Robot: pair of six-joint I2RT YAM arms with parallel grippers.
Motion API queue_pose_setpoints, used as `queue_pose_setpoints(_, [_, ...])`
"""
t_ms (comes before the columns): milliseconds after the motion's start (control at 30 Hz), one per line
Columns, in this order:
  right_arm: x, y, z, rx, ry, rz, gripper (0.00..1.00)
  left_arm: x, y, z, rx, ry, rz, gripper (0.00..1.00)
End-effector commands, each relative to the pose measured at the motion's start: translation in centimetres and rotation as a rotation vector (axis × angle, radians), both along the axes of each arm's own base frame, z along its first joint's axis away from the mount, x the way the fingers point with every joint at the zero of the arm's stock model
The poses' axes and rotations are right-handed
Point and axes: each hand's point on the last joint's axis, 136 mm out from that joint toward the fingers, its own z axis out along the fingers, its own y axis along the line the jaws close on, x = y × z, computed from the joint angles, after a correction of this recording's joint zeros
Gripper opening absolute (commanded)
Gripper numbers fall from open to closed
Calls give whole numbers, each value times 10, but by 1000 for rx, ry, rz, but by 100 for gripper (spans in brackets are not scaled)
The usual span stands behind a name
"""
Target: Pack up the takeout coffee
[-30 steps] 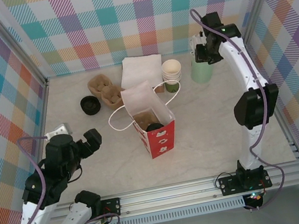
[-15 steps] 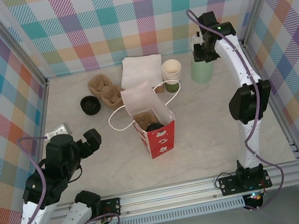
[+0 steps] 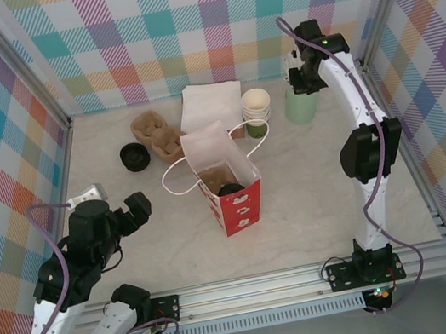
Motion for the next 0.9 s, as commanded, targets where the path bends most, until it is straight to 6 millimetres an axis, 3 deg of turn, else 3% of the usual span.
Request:
queue_pose_setpoints(0, [1, -5, 8, -26, -14, 4, 12, 0, 2, -3, 12, 11, 10, 100])
queue_pose_setpoints(167, [-1, -8, 14, -42, -22, 8, 0, -1, 2, -2, 12, 11, 9, 100])
queue_pose_setpoints(600, [-36, -16, 56, -61, -53, 7, 0, 0, 1, -2, 7, 8, 5, 100])
queue_pose_setpoints(867, [-48, -21, 64, -80, -51, 2, 3, 2, -2, -1, 1, 3, -1, 100])
